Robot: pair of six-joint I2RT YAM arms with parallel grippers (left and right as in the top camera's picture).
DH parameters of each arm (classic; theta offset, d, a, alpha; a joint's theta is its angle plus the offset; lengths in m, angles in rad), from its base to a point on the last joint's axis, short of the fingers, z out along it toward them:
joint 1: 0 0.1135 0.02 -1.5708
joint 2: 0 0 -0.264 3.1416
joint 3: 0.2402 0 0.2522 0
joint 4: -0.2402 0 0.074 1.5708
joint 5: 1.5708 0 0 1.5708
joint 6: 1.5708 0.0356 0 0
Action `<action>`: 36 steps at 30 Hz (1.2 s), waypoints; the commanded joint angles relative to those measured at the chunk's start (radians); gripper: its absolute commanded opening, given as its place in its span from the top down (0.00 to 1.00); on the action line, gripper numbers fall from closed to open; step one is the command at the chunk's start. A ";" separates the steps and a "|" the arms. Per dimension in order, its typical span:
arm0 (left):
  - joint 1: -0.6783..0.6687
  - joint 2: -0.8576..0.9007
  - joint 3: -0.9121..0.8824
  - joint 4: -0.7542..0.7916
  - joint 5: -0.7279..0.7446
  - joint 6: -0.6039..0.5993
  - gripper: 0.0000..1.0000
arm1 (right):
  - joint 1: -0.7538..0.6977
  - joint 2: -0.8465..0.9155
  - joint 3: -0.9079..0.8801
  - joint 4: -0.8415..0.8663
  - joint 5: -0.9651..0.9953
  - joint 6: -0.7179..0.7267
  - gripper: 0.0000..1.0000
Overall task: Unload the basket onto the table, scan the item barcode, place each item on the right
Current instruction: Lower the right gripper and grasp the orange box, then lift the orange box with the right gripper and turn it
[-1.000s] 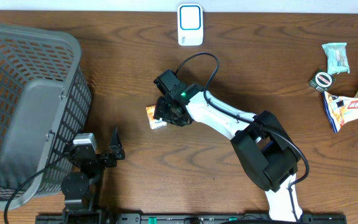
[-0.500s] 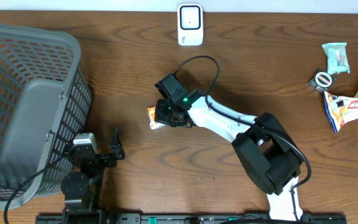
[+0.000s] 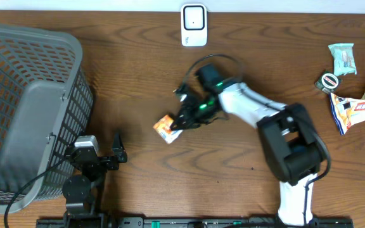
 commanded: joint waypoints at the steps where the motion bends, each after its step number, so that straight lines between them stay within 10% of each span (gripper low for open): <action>1: 0.002 -0.001 -0.021 -0.022 0.005 -0.008 0.02 | -0.092 -0.041 -0.003 -0.113 -0.262 -0.235 0.99; 14: 0.002 -0.001 -0.021 -0.022 0.005 -0.008 0.02 | -0.302 -0.043 -0.005 -1.032 -0.286 -1.296 0.99; 36: 0.002 -0.001 -0.021 -0.022 0.005 -0.008 0.02 | -0.311 -0.357 -0.022 -1.033 -0.201 -1.094 0.99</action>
